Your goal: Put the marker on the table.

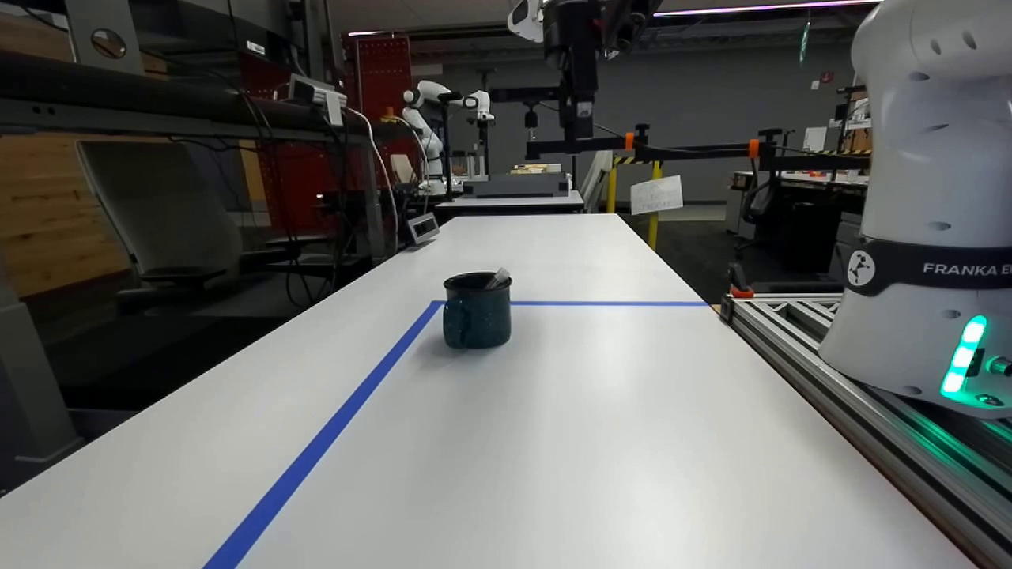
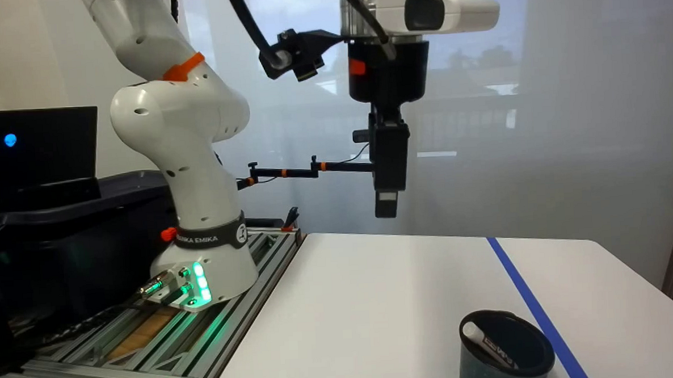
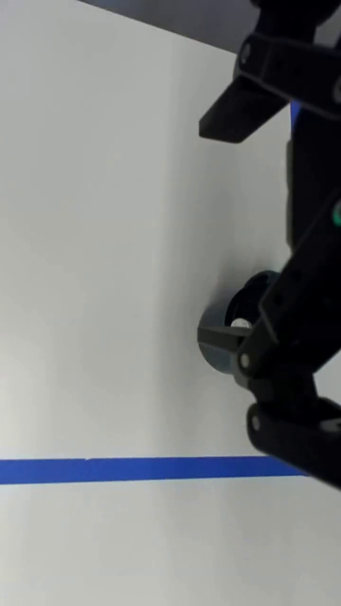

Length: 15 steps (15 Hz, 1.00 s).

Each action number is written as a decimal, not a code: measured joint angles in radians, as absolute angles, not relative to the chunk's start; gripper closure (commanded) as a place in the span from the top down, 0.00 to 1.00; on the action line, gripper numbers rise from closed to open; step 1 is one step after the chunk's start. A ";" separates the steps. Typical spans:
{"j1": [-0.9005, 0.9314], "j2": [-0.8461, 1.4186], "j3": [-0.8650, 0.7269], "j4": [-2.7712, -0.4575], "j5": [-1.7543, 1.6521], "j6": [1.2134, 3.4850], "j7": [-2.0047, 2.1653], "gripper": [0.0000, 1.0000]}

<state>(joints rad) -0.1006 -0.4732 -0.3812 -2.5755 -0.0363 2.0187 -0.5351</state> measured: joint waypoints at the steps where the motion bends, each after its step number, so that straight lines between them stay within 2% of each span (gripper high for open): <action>1: -0.106 -0.432 -0.382 -2.557 -0.038 2.030 -0.537 1.00; 6: -0.109 -0.260 -0.380 -2.460 -0.039 2.049 -0.543 1.00; 15: -0.131 -0.193 -0.336 -2.412 -0.057 2.058 -0.555 1.00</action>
